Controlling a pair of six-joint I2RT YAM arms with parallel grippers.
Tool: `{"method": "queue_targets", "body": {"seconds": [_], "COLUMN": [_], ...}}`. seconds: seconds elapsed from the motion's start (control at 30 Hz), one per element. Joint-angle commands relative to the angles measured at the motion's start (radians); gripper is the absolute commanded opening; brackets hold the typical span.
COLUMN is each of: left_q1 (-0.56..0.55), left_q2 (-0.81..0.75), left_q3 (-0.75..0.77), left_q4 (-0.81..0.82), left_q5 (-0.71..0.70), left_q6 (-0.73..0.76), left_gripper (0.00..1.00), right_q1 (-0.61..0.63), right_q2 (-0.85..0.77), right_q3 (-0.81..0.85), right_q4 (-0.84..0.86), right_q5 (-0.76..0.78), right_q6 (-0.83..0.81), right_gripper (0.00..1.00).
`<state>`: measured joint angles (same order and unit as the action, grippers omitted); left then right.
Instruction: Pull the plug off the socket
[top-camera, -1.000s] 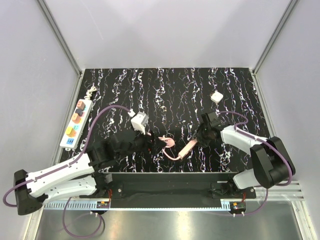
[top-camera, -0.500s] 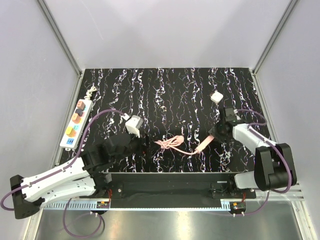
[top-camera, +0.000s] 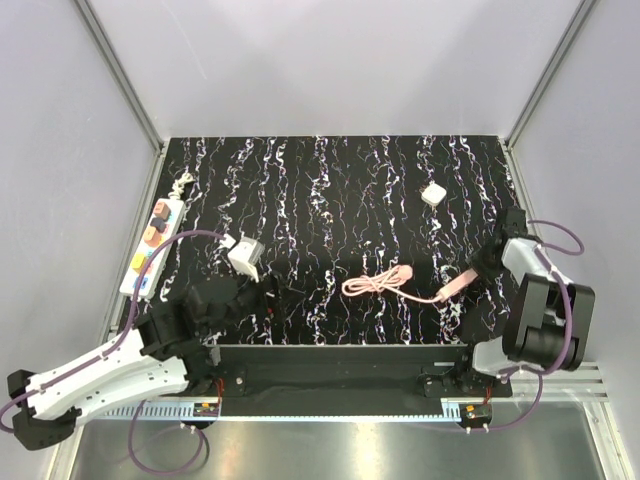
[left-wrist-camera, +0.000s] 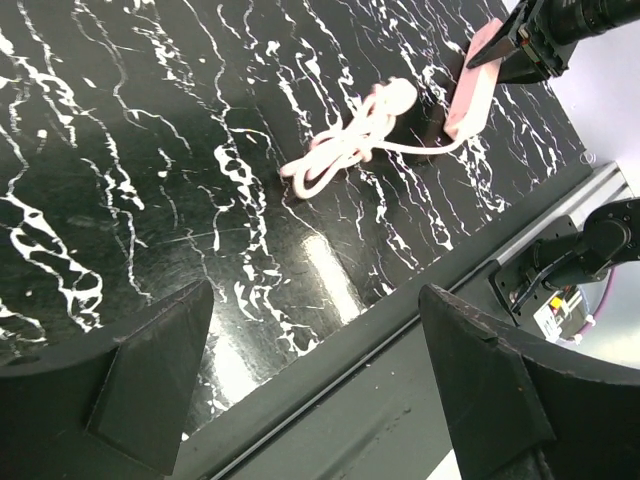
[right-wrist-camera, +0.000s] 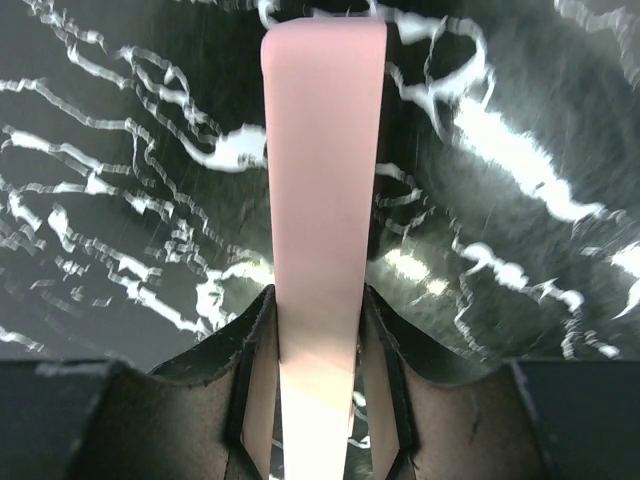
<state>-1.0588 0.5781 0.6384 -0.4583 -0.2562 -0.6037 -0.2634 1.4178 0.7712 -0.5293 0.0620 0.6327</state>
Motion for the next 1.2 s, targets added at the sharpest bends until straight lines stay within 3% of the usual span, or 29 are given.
{"method": "queue_targets", "body": {"seconds": [0.0,0.33,0.4,0.5,0.53,0.67,0.7,0.8,0.9,0.93,1.03,1.17], "left_q1": [0.005,0.011,0.028,0.120,0.196,0.383,0.419,0.520,0.585,0.635,0.759,0.891], "left_q2": [-0.029,-0.011,0.046,0.107,0.123,0.195,0.218,0.285,0.301,0.307,0.353,0.423], "left_q3": [0.007,0.073,0.118,0.139,0.147,0.155,0.164,0.196,0.184,0.187,0.230,0.297], "left_q4": [-0.034,-0.120,-0.173,-0.200,-0.198,-0.201,-0.206,-0.237,-0.243,-0.253,-0.293,-0.316], "left_q5": [-0.035,-0.103,-0.106,-0.022,0.010,0.147,0.202,0.244,0.221,0.222,0.227,0.241], "left_q6": [0.001,-0.031,-0.037,-0.027,-0.018,0.036,0.056,0.082,0.107,0.114,0.139,0.183], "left_gripper": [0.89,0.94,0.94,0.95,0.95,0.99,0.99,0.99,0.99,0.99,0.99,0.99], "right_q1": [-0.004,-0.002,0.007,0.033,0.036,0.046,0.053,0.097,0.154,0.209,0.292,0.398], "right_q2": [0.073,0.291,0.313,0.317,0.317,0.297,0.290,0.254,0.224,0.213,0.170,0.110], "right_q3": [0.105,0.329,0.341,0.370,0.385,0.407,0.407,0.422,0.471,0.490,0.513,0.479], "right_q4": [-0.023,-0.038,-0.032,-0.031,-0.034,-0.037,-0.038,-0.050,-0.101,-0.113,-0.144,-0.121], "right_q5": [0.102,0.105,0.049,0.009,0.007,-0.004,-0.005,0.038,0.082,0.111,0.194,0.110], "right_q6": [-0.111,-0.223,-0.214,-0.231,-0.237,-0.263,-0.260,-0.261,-0.283,-0.291,-0.312,-0.288], "right_gripper": [0.01,0.06,0.17,0.28,0.30,0.60,0.74,0.92,0.94,1.00,1.00,1.00]}}
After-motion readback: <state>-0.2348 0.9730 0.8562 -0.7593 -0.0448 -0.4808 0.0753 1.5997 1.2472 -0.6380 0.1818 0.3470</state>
